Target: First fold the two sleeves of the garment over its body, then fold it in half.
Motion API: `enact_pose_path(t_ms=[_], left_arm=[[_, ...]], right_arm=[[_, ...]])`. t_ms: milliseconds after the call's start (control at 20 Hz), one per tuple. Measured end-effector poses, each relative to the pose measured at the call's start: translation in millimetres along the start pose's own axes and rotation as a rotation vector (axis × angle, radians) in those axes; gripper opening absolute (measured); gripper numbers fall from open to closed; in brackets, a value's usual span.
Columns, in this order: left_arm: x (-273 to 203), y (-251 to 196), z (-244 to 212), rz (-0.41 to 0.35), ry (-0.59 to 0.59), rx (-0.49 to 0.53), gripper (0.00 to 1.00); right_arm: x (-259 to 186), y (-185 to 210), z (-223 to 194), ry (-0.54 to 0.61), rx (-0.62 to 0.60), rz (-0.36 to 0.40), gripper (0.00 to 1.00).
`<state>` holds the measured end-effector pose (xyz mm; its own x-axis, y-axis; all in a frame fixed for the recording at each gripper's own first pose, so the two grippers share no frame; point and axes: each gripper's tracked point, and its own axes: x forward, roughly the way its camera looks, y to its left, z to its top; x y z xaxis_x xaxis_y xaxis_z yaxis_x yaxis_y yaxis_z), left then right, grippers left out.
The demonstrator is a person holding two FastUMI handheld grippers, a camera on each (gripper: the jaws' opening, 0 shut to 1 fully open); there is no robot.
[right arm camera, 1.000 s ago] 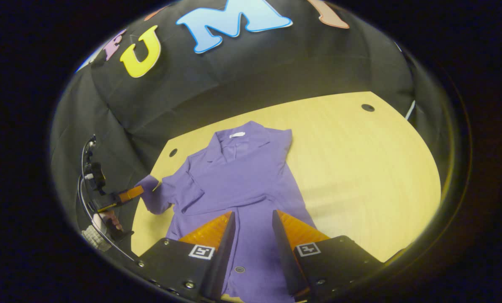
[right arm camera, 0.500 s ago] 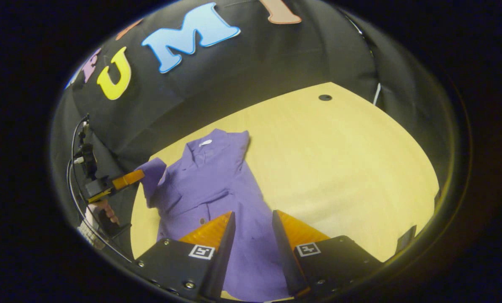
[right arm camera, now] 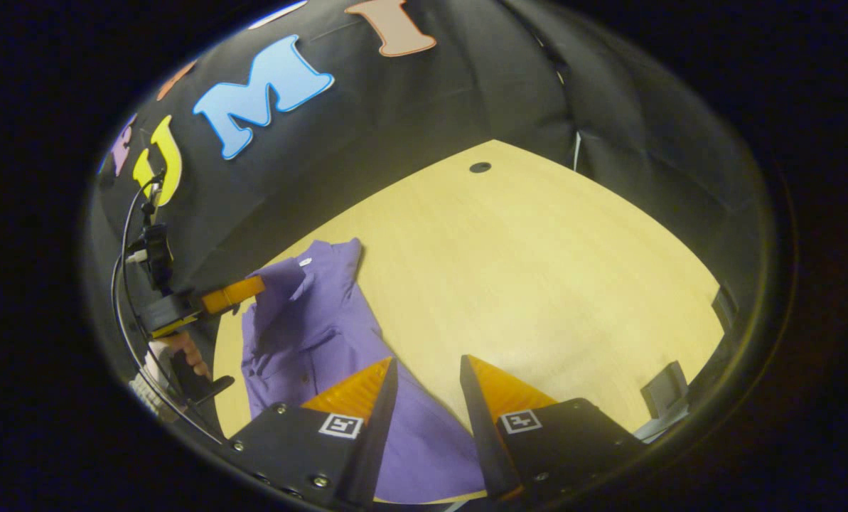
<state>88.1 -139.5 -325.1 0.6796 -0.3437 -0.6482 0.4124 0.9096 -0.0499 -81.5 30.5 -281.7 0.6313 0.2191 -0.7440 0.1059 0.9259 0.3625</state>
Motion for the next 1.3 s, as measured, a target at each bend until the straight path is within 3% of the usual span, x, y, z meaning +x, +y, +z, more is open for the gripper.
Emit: enact_pose_path(t_ms=[250,400,500,600,700,750,950,1150,1300], left_arm=[[24,-21,-16,-0.014,0.06,0.027,0.06],[30,-30,-27,-0.06,0.097,0.009,0.07],[27,-35,-29,-0.091,0.1,-0.012,0.18],[26,-37,-26,-0.104,0.088,-0.017,0.72],[20,-35,-24,-0.105,0.082,-0.007,0.74],[17,-30,-24,-0.095,0.079,-0.003,0.82],[-8,7,-35,-0.056,0.073,-0.014,0.82],[-44,59,-82,0.001,0.125,0.012,0.82],[-77,91,-124,0.062,0.161,-0.029,0.82]], right_arm=[[-6,-24,1,-0.01,0.043,-0.037,0.56],[-4,-28,0,0.0,0.05,-0.042,0.56],[-3,-27,-1,0.009,0.044,-0.039,0.56],[3,-22,-1,0.018,0.031,-0.03,0.56],[5,-17,-4,0.028,0.014,-0.018,0.56],[5,-14,-6,0.035,0.005,-0.011,0.56],[10,-6,-16,0.07,-0.047,0.015,0.56],[14,-5,-37,0.131,-0.1,0.025,0.56],[17,-4,-53,0.183,-0.14,0.03,0.56]])
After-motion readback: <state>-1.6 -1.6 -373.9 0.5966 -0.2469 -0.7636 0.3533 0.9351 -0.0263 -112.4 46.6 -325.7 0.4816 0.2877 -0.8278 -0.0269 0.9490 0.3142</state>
